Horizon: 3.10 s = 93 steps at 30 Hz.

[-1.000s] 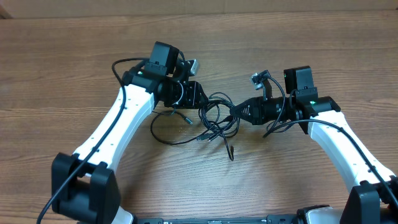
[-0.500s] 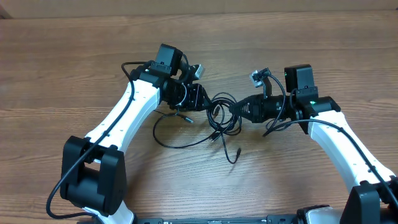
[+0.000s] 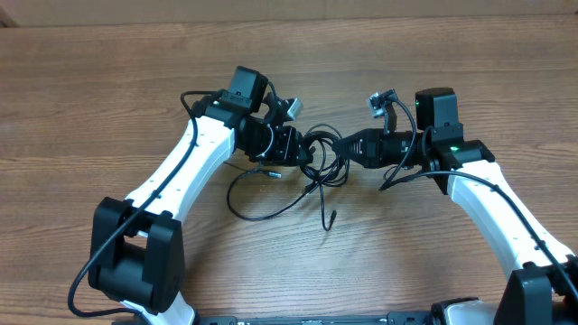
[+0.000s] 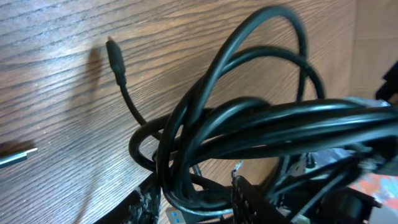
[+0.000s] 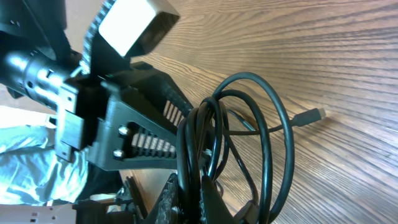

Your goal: Untangle cables

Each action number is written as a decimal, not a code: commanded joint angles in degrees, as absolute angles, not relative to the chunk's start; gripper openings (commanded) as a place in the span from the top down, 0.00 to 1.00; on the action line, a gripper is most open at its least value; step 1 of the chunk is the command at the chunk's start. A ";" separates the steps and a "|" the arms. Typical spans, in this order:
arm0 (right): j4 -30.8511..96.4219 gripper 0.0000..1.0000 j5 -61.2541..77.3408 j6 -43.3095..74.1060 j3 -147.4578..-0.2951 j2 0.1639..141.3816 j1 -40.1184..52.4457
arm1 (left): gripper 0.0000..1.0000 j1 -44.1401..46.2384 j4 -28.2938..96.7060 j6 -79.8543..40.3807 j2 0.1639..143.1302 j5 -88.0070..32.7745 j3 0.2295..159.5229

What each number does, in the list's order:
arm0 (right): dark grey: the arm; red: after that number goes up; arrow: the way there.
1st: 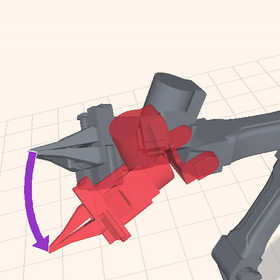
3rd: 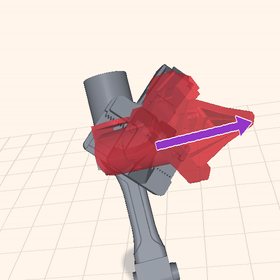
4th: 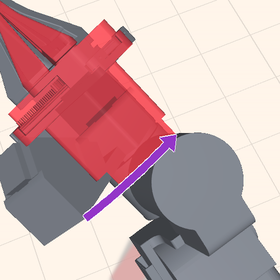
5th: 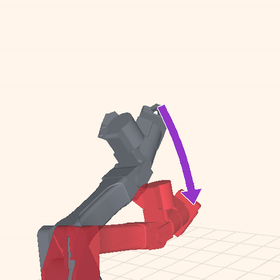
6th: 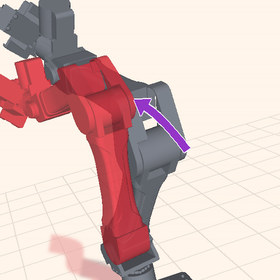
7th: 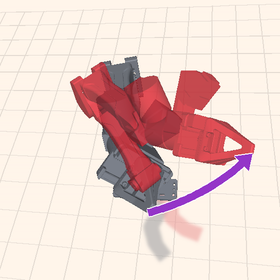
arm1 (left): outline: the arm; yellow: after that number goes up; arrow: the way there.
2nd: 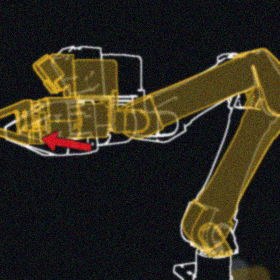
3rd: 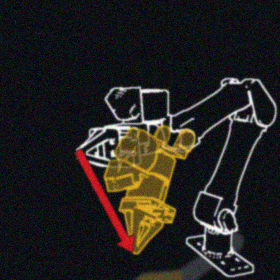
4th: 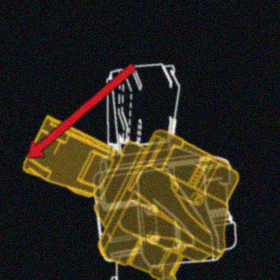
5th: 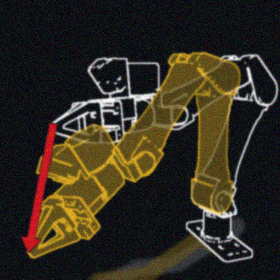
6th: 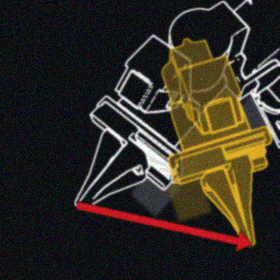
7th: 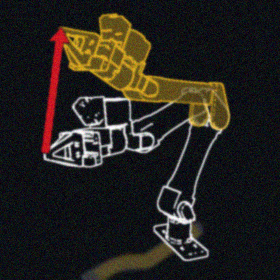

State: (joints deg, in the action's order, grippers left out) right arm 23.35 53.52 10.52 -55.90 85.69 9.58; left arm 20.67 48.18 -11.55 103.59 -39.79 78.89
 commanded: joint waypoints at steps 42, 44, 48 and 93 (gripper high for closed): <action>33.89 0.43 47.53 0.95 -55.99 85.41 9.69 | 0.96 20.32 52.62 -10.50 91.94 -18.81 78.89; 33.85 0.36 47.68 0.93 -55.99 85.41 9.69 | 0.96 20.32 52.58 -10.57 91.98 -18.46 78.89; 31.94 0.30 48.12 -1.63 -55.99 85.41 9.76 | 0.96 20.64 52.69 -11.44 92.05 -18.63 78.89; 34.85 0.49 33.10 6.44 -55.92 85.43 11.31 | 0.96 21.67 53.95 -13.13 92.03 -19.79 78.91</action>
State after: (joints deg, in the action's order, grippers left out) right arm 35.16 26.17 15.03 -55.79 85.76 10.22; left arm 21.67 55.27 -15.00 92.99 -12.45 78.76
